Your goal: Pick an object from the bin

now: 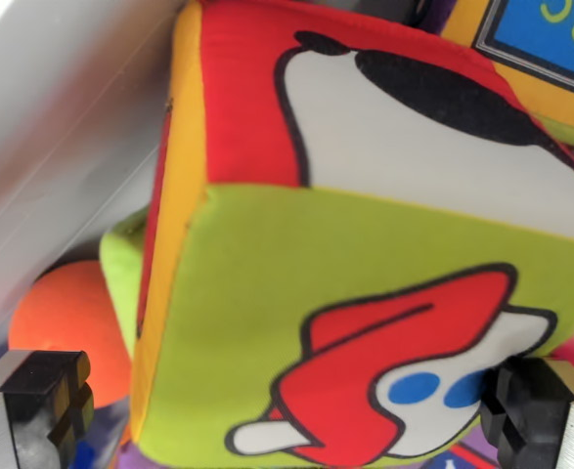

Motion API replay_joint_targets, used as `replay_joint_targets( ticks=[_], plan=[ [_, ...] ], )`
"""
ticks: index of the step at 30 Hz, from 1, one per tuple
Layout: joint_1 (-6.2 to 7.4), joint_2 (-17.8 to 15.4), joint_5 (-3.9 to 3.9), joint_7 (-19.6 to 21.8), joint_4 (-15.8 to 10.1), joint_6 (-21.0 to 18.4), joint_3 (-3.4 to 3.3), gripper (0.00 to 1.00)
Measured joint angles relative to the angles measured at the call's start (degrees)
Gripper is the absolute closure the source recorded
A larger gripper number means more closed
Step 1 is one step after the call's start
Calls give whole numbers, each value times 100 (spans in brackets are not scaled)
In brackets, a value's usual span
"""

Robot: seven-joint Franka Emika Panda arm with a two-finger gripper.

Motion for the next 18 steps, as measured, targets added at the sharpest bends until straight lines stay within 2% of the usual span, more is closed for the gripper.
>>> replay_joint_targets(
  ticks=[7,8,18],
  plan=[
    [-5,83,8,-4,-9,93,4,0],
    [-6,91,9,-4,-10,99,5,100],
    [-7,96,10,-5,-10,107,6,100]
  ],
)
